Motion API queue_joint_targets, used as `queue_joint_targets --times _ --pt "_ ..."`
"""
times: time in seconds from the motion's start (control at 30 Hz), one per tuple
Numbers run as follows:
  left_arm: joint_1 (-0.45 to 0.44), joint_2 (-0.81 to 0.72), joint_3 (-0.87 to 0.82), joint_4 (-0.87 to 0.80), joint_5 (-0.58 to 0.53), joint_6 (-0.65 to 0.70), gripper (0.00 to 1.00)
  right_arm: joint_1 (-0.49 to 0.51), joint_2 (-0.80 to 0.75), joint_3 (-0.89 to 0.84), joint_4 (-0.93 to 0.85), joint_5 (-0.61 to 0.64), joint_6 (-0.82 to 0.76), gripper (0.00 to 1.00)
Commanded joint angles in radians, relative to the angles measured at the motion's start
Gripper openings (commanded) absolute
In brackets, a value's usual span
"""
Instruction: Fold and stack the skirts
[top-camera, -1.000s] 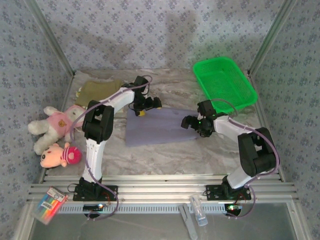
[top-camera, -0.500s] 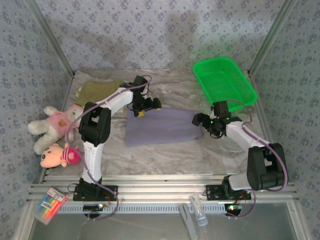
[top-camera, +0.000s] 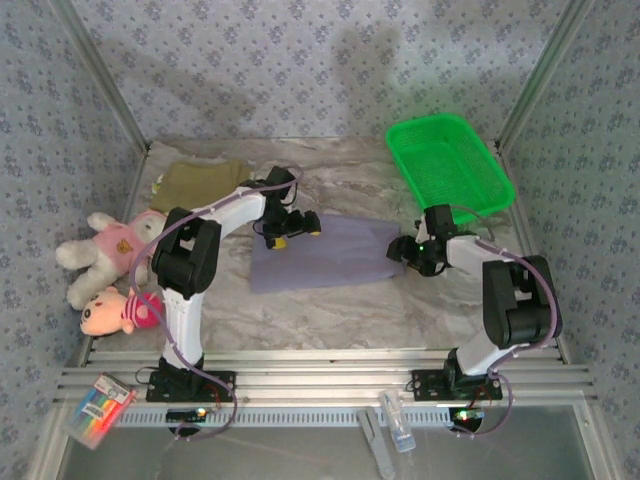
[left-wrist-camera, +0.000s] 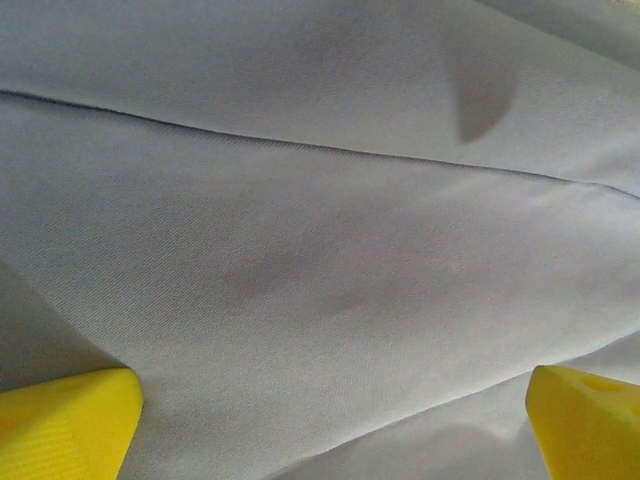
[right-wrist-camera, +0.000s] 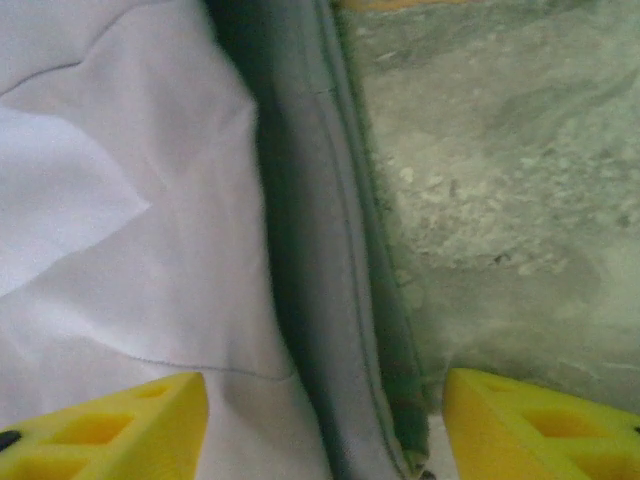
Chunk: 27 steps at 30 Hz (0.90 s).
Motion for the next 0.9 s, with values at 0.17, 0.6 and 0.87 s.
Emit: queue_joint_targets --times 0.17,0.6,0.87 --pt "0.0 0.03 -0.034 -0.014 -0.04 -0.002 1.0 0.011 0.079 0.032 0.097 -0.113 0.058 0.55" --pt "0.001 0.035 -0.04 -0.015 -0.044 0.005 1.0 0.022 0.027 -0.028 0.167 -0.145 0.116 0.37" --pt "-0.001 0.018 -0.071 -0.001 -0.041 -0.001 1.0 0.02 -0.012 -0.023 0.053 0.033 0.099 0.08"
